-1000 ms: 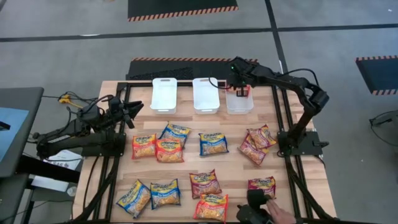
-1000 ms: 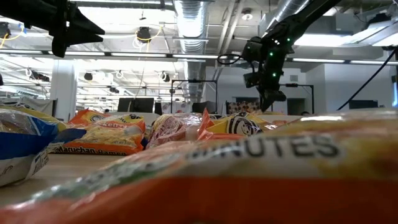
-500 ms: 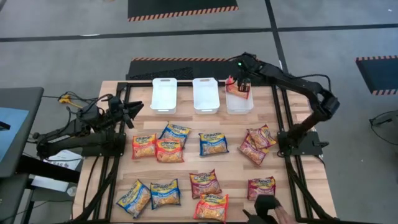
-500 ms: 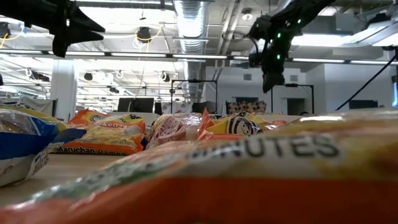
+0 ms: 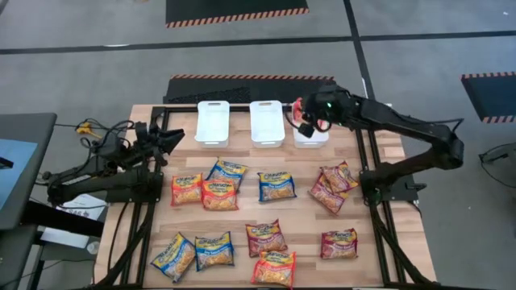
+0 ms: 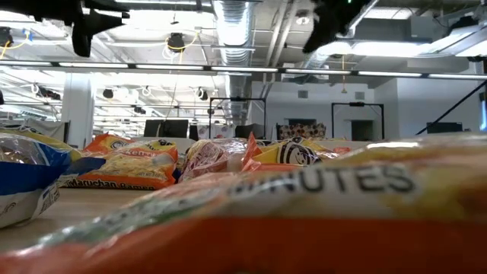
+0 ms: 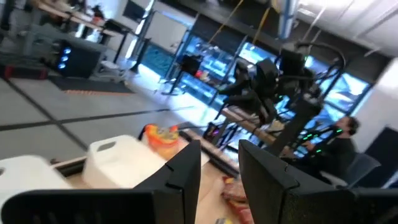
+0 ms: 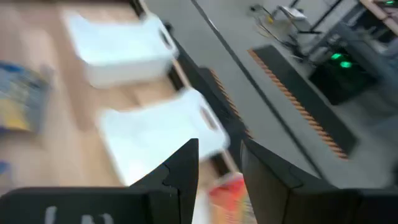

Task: Sort Maruchan noodles
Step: Put the bottom blue noodle pack into the top middle white bin

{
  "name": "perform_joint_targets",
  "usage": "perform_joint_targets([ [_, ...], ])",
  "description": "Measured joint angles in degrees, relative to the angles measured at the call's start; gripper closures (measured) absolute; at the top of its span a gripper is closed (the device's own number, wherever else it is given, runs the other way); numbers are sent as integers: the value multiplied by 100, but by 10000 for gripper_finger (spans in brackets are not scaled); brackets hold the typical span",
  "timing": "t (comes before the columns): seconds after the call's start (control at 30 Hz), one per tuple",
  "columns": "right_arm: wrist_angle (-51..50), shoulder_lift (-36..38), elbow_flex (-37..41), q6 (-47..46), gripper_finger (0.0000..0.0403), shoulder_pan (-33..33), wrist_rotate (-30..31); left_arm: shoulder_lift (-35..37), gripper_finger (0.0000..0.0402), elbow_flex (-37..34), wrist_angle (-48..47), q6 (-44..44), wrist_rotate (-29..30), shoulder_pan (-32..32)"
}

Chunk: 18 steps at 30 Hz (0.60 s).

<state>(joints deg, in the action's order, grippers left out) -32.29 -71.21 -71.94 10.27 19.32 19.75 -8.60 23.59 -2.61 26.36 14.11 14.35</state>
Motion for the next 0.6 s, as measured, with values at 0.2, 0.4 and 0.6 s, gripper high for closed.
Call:
perform_joint_targets([
  [0.2, 138, 238, 0, -969, 251, -897, 52, -286, 304, 2, 976, -55, -873, 0],
  [0.4, 155, 202, 0, -1633, 228, -1557, 328, -902, 284, 4, 2199, -6, -1603, -2],
  [0.6, 167, 187, 0, -2244, 194, -1922, 301, -1527, 260, 35, 3315, 523, -2123, -2],
])
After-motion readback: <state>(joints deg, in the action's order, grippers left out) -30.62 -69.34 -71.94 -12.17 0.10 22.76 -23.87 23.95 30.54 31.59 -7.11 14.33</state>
